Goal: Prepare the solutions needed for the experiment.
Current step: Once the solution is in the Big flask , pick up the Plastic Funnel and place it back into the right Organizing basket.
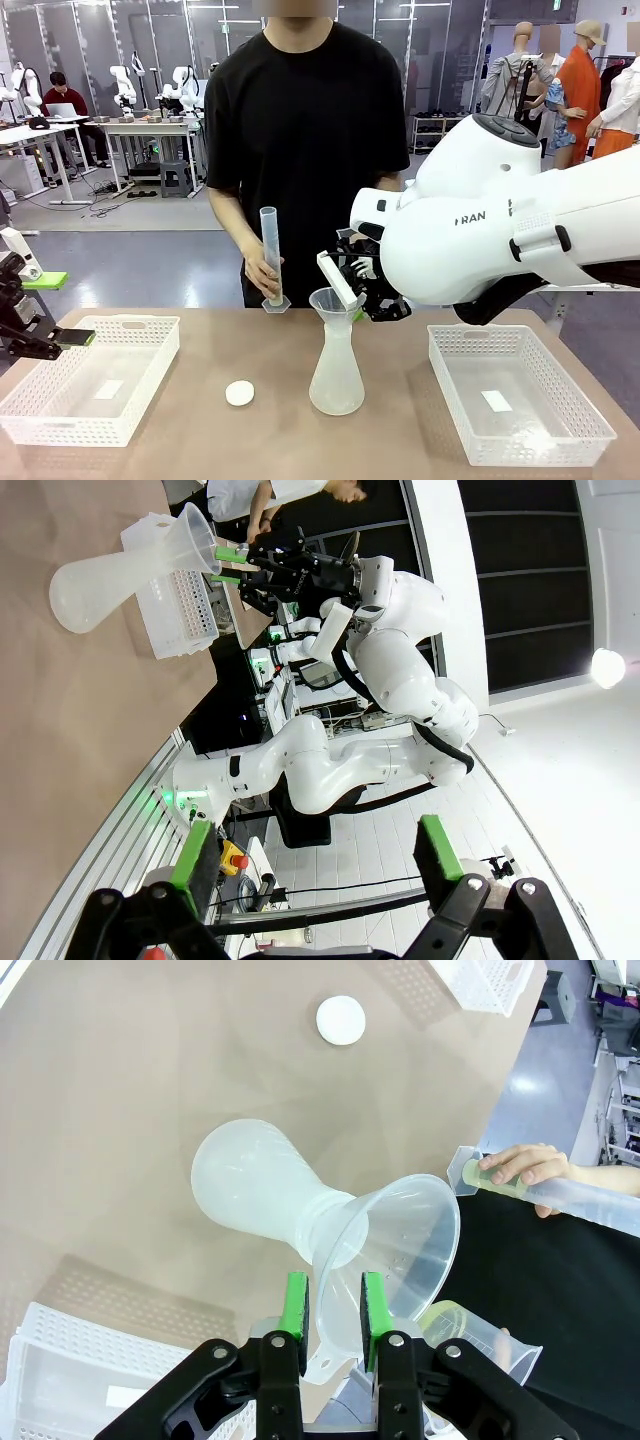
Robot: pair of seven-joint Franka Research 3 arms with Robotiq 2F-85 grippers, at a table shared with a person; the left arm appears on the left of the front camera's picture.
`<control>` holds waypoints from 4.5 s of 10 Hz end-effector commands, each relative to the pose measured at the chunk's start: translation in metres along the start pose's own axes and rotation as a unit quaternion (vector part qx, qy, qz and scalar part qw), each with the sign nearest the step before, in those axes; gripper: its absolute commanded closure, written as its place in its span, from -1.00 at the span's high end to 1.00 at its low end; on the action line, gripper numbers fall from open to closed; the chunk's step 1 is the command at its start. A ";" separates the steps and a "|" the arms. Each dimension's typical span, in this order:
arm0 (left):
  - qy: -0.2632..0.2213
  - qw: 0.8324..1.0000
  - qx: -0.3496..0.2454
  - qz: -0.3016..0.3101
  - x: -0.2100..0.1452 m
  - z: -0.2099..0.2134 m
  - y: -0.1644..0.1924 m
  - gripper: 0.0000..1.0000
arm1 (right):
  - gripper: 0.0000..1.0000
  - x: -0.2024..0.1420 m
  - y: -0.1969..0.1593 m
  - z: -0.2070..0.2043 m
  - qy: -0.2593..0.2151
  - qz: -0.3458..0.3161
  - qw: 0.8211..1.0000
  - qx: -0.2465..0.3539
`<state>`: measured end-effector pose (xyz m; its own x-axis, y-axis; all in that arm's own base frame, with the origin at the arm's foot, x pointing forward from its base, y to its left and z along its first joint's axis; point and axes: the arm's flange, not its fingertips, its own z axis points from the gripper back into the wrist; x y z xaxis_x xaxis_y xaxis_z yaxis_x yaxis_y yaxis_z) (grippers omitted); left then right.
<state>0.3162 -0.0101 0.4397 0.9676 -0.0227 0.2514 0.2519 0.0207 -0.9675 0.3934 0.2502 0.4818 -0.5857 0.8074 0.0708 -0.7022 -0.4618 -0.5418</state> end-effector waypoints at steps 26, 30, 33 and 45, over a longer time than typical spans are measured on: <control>0.000 1.000 -0.002 -0.003 0.000 0.000 -0.002 1.00 | -0.42 -0.043 0.130 0.172 -0.166 -0.615 0.771 0.005; 0.000 1.000 -0.002 -0.003 0.000 0.000 -0.002 1.00 | -0.42 -0.048 0.177 0.153 -0.357 -0.735 0.576 0.034; 0.000 1.000 -0.002 -0.003 0.000 0.000 -0.002 1.00 | -0.42 -0.044 0.181 0.133 -0.337 -0.791 0.497 0.116; 0.000 1.000 -0.002 -0.003 0.000 0.000 -0.002 1.00 | -0.42 -0.152 0.109 0.130 -0.476 -0.778 0.326 0.247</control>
<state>0.3163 -0.0100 0.4399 0.9675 -0.0223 0.2518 0.2523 0.0220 -0.9674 0.3437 0.0286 0.5216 0.9376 -0.1543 0.3115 -0.3059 0.0591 0.9502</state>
